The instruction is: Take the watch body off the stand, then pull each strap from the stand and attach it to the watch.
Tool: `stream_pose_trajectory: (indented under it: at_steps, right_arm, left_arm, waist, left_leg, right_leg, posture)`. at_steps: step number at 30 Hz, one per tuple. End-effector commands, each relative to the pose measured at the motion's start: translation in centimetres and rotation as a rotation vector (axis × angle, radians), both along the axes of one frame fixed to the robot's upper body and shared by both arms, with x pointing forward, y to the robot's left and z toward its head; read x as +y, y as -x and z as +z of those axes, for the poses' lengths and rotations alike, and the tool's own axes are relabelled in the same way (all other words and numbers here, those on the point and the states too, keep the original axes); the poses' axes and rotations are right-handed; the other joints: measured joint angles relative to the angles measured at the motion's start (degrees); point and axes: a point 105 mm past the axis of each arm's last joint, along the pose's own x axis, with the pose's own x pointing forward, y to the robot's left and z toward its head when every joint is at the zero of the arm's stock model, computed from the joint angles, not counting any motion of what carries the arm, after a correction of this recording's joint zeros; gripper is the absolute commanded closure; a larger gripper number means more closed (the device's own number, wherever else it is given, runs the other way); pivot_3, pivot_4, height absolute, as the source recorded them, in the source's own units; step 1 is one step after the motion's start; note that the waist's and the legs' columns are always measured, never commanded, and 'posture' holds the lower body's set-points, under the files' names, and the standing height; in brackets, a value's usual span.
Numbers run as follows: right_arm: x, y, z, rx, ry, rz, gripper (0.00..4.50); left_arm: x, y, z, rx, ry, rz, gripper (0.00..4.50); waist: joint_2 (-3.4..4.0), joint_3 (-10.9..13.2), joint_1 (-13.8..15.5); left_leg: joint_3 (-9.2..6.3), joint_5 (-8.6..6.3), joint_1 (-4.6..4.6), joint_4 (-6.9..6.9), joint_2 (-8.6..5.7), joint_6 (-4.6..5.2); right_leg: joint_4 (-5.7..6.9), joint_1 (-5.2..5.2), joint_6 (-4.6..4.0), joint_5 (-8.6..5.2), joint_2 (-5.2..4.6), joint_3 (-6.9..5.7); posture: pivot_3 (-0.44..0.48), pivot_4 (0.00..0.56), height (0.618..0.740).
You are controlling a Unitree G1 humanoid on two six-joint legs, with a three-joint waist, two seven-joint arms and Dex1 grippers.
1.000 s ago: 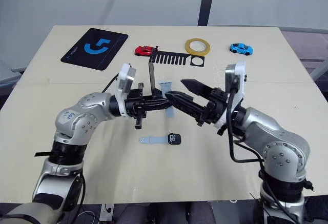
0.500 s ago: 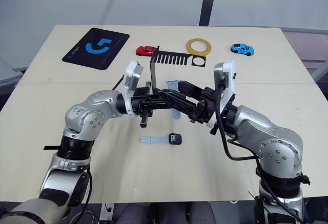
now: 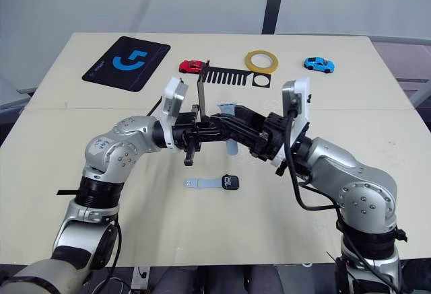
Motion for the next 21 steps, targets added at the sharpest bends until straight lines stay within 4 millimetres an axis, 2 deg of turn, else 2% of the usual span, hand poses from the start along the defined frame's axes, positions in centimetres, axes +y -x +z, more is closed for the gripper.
stream_pose_trajectory:
  at_steps: [1,19,20,21]
  right_arm:
    - [-0.10,0.56,0.68,-0.035,-0.018,0.014,1.76]
    - [-0.09,0.29,1.00,-0.037,-0.029,0.014,1.76]
    - [-0.14,0.29,1.08,-0.036,-0.035,0.015,2.32]
    - [-0.17,0.29,1.14,-0.036,-0.040,0.015,2.57]
  left_arm:
    - [0.14,0.12,0.84,-0.036,0.015,0.003,4.50]
    - [-0.06,-0.22,1.20,-0.040,0.038,0.017,4.50]
    - [-0.07,-0.28,1.20,-0.038,0.039,0.020,4.50]
    - [-0.07,-0.32,1.20,-0.036,0.040,0.023,4.50]
  waist:
    - [0.00,0.00,0.00]
    - [0.00,0.00,0.01]
    - [0.00,0.00,0.01]
    - [0.00,0.00,0.01]
  left_leg:
    - [0.00,0.00,0.00,0.00,0.00,0.00]
    - [0.00,0.00,0.00,0.00,0.00,0.00]
    - [0.00,0.00,0.00,0.00,0.00,0.00]
    - [0.00,0.00,0.00,0.00,0.00,0.00]
  right_leg:
    - [0.00,0.00,0.00,0.00,0.00,0.00]
    - [0.00,0.00,0.00,0.00,0.00,0.00]
    - [0.00,0.00,0.00,0.00,0.00,0.00]
    - [0.00,0.00,0.00,0.00,0.00,0.00]
  posture:
    - [0.000,0.150,0.732]
    - [0.000,0.150,0.732]
    - [0.000,0.150,0.732]
    - [0.000,0.150,0.732]
